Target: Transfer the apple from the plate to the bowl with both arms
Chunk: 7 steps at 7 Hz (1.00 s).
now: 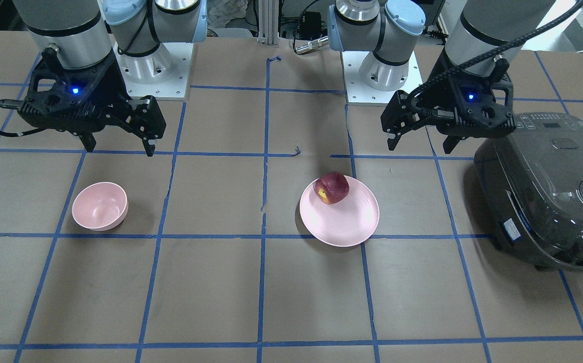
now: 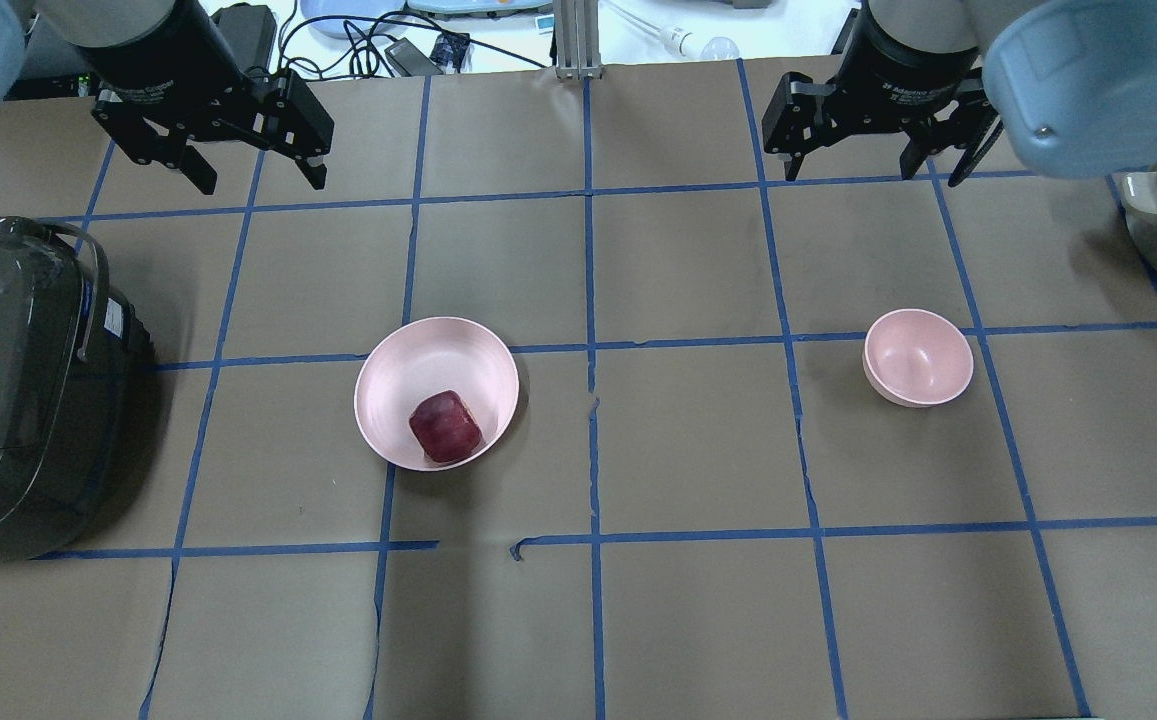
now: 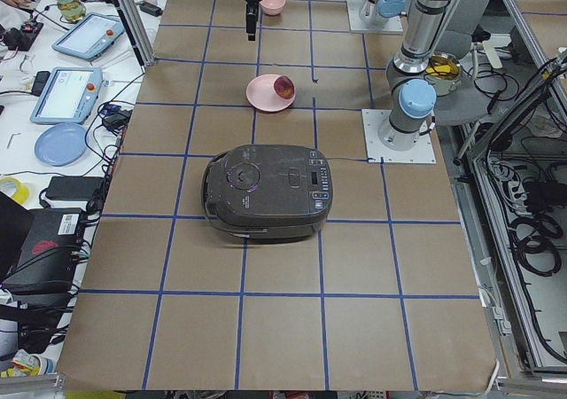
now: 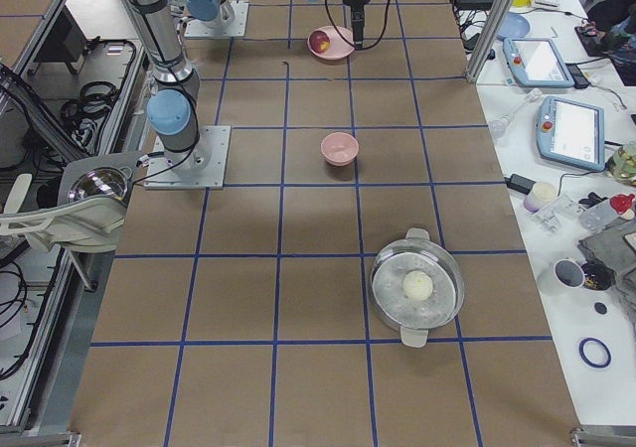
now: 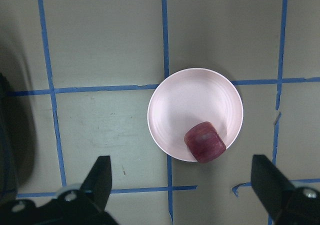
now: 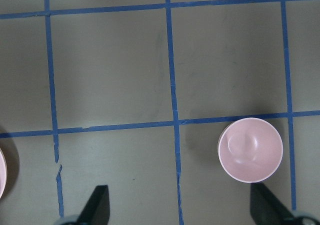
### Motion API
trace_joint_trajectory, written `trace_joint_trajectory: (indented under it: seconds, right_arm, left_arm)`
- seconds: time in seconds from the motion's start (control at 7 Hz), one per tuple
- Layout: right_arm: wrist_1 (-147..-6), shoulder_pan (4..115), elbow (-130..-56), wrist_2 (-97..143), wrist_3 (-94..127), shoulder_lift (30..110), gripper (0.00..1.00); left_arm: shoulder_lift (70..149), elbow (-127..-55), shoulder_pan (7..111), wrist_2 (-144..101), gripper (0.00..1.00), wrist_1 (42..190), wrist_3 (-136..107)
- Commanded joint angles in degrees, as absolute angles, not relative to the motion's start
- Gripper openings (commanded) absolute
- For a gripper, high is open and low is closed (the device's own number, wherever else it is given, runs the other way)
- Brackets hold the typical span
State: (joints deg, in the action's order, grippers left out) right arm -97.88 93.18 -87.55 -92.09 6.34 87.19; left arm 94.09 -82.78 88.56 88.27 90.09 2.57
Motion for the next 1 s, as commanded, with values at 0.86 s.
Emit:
trace_joint_trajectory:
  seconds: [0.86]
  right_arm:
    - [-96.15, 93.25, -86.04, -92.2, 6.33, 86.75, 1.0]
  left_arm:
    - [94.13, -82.97, 89.3, 88.42, 1.0, 90.09, 2.46]
